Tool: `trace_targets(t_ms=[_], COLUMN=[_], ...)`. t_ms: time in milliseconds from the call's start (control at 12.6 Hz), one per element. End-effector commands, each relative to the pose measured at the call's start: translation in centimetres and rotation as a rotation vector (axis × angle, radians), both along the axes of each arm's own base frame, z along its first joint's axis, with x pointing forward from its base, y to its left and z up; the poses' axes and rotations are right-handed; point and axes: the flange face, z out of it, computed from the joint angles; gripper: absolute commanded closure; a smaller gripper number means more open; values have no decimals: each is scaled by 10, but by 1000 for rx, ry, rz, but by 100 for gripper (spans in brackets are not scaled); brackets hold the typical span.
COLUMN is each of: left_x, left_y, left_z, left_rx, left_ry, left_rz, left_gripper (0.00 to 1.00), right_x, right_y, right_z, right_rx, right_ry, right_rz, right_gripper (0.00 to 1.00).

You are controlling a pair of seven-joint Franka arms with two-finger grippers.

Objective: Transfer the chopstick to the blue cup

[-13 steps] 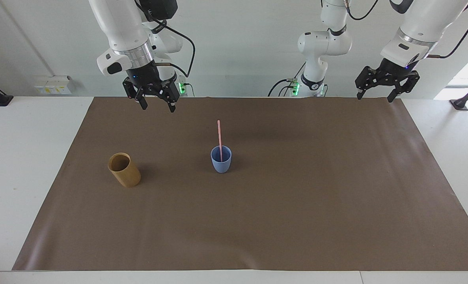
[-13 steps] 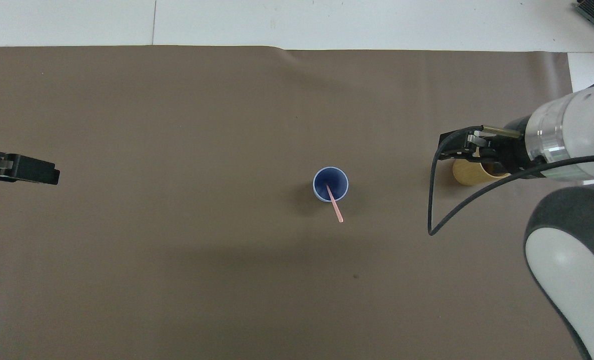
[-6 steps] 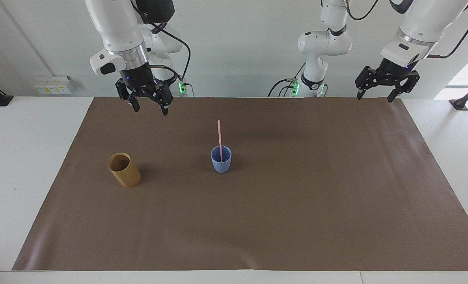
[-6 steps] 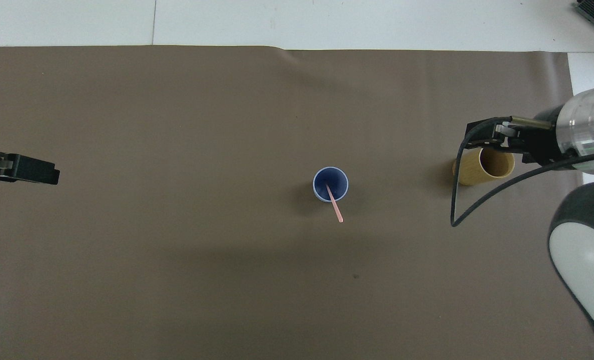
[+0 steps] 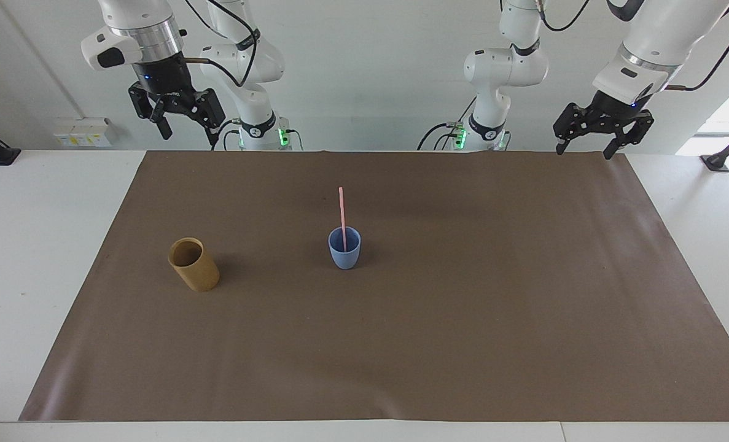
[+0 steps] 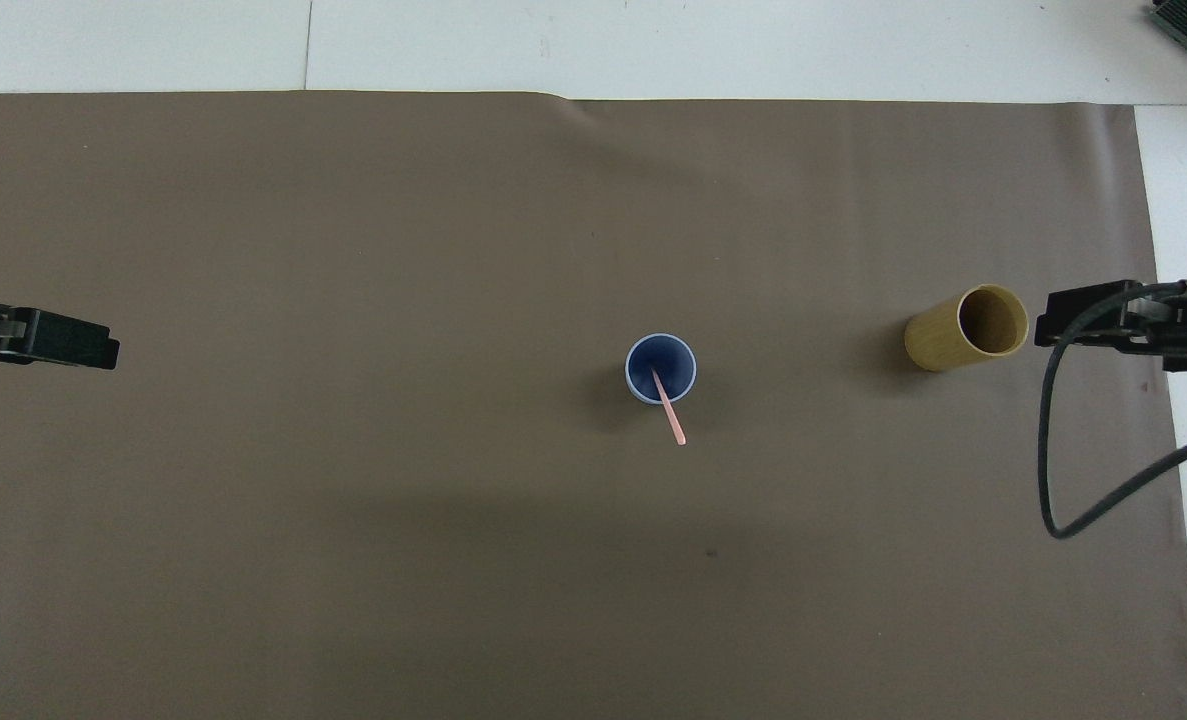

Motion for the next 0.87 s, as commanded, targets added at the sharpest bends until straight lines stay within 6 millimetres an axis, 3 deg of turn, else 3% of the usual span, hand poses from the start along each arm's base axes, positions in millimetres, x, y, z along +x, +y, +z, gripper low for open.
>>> trace_targets(t_ms=[0,553,712,791], left_x=[-4,-4,-4,-4], left_y=[2,2,2,2], left_z=[4,4,4,4], left_rx=[-9,-9,-9,-9], left_ry=[7,7,7,7], left_rz=[3,3,3,3], left_gripper=[0,0,0,0], right_x=[-6,6,17,25], right_y=[3,-10,-10,-10], right_z=[-3,-3,-12,-6], right_rx=[-4,15,5,7], right_ry=[32,27,40,26], right_rz=[29,43,41,38], right_gripper=[0,0,0,0])
